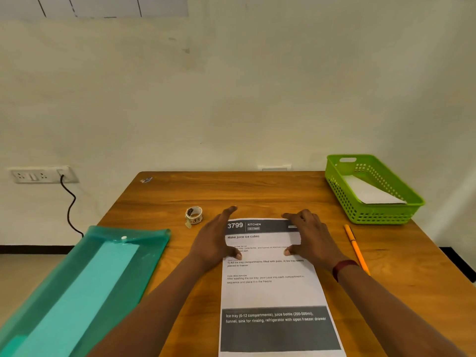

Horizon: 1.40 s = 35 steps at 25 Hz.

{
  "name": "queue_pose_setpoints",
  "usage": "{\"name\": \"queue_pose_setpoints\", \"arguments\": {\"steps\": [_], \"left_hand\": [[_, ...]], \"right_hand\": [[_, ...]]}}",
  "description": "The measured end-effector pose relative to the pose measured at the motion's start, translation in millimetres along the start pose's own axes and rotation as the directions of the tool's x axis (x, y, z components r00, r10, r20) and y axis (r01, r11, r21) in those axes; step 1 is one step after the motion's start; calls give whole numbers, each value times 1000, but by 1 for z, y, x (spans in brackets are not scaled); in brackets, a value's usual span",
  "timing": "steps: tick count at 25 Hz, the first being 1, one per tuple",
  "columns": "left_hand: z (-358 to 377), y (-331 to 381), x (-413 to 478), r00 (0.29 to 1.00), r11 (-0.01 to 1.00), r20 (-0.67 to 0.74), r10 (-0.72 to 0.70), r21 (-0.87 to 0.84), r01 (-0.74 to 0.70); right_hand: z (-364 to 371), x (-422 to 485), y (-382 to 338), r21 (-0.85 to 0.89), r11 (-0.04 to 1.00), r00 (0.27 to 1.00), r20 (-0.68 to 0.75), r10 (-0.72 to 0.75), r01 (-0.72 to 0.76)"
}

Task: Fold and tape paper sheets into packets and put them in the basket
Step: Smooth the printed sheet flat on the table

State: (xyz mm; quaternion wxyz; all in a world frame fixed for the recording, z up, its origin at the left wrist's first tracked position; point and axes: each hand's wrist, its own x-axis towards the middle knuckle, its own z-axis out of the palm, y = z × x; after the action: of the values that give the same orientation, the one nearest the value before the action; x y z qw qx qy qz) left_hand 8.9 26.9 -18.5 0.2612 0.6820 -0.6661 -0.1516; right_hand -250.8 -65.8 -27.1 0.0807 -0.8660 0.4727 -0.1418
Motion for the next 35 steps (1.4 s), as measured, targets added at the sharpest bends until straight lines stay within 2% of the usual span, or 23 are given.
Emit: {"name": "queue_pose_setpoints", "arguments": {"steps": [3,5,7,9,11,13,15,18,23,29,32,35], "left_hand": [[0,6,-13,992,995,-111,-52,-88,42],[1,11,-19,984,994,-164,-73,-89,59],[4,12,-22,978,998,-201,-50,-52,41],[8,12,-26,970,996,-238,57,80,-39],[14,14,-31,961,957,-199,192,253,-139],[22,19,-37,968,921,-76,238,334,-200],[30,24,-43,982,913,20,188,365,-183],[39,26,-49,991,902,93,94,415,-124],[46,22,-54,976,862,215,25,490,-130],[56,26,-54,988,828,129,91,542,-146],[60,22,-56,990,881,120,79,455,-125],[61,19,-56,993,883,106,44,462,-88]], "right_hand": [[9,-12,1,86,995,986,-164,-36,50],[13,-20,-1,105,990,956,-290,-55,89],[16,-27,-5,46,993,922,-378,-86,112],[16,-33,-9,-4,991,905,-409,-121,131],[17,-38,-13,-28,987,920,-360,-155,155],[19,-43,-15,-74,983,941,-284,-182,168],[19,-48,-20,-127,982,972,-170,-160,139],[20,-52,-28,-162,981,994,8,-111,111],[23,-60,-37,-204,971,984,153,-92,122],[35,-65,-69,-157,974,972,195,-129,161],[41,-64,-80,-130,972,966,197,-170,198],[43,-66,-78,-105,974,964,199,-176,200]]}}
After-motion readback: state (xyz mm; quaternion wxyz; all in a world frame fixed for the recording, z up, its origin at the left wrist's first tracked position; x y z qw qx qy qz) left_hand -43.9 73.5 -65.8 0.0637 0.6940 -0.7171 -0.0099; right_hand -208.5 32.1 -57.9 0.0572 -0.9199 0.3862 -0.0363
